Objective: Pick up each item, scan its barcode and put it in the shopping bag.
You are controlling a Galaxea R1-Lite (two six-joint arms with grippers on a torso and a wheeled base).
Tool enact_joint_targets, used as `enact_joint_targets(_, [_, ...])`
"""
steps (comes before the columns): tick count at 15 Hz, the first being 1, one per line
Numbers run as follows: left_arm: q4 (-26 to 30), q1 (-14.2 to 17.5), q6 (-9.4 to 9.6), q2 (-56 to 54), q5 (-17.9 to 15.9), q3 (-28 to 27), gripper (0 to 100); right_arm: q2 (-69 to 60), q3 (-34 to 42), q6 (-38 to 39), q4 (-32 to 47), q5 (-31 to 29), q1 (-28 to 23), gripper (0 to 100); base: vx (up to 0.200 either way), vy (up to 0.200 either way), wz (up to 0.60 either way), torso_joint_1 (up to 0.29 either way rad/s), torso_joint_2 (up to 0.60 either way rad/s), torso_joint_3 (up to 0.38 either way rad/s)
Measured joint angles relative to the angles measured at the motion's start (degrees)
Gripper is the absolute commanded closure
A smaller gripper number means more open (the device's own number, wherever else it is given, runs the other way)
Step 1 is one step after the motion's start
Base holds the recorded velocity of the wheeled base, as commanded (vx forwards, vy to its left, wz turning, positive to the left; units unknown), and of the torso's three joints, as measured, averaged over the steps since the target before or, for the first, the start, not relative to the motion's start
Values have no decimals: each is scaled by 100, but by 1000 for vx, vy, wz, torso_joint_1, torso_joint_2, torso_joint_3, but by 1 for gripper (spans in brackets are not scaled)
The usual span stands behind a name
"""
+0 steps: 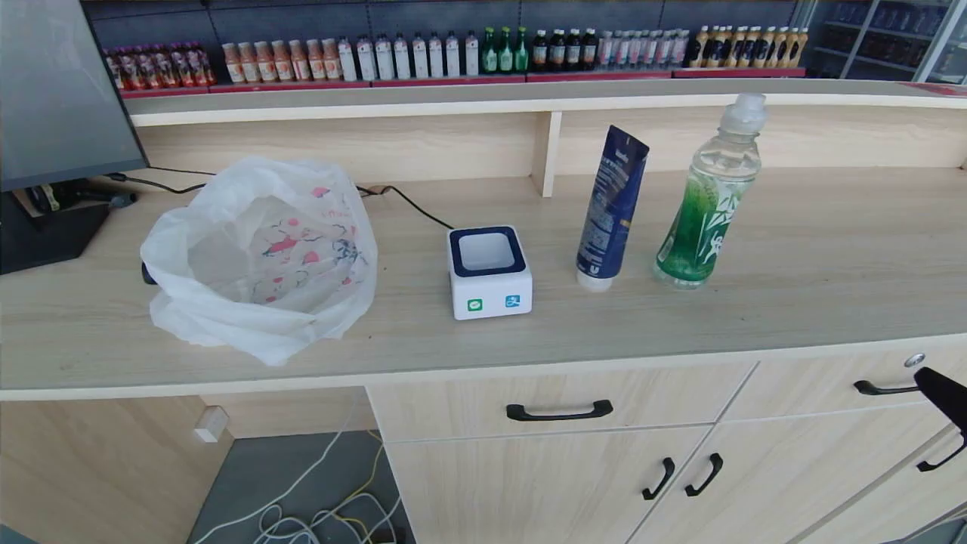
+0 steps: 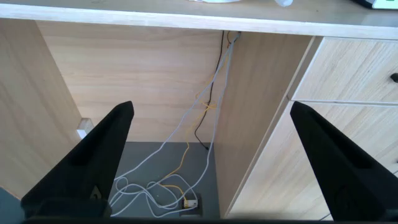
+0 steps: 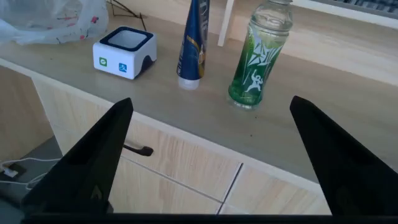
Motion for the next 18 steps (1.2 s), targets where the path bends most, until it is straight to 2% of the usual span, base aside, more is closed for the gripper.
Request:
enact_joint_targets(2, [0, 0, 0, 0, 0, 0, 0, 689, 1, -399, -917, -4, 399, 0, 0, 0, 0, 0, 0, 0])
enact_joint_targets(5, [0, -2, 0, 0, 0, 0, 0, 1530, -52, -602, -1634, -15, 898, 0, 0, 0, 0, 0, 0, 0])
enact_joint_targets(9, [0, 0, 0, 0, 0, 0, 0, 2342, -165, -621, -1749, -39, 1050, 0, 0, 0, 0, 0, 0, 0])
enact_joint_targets(13, [0, -2, 0, 0, 0, 0, 0, 3028, -606, -556, -1758, -140, 1080, 0, 0, 0, 0, 0, 0, 0])
enact_joint_targets(16, [0, 0, 0, 0, -2, 0, 0, 3484, -903, -369, -1801, -658, 1182, 0, 0, 0, 0, 0, 0, 0])
enact_joint_targets(18, [0, -2, 0, 0, 0, 0, 0, 3724, -1034, -260, -1798, -951, 1532, 0, 0, 0, 0, 0, 0, 0])
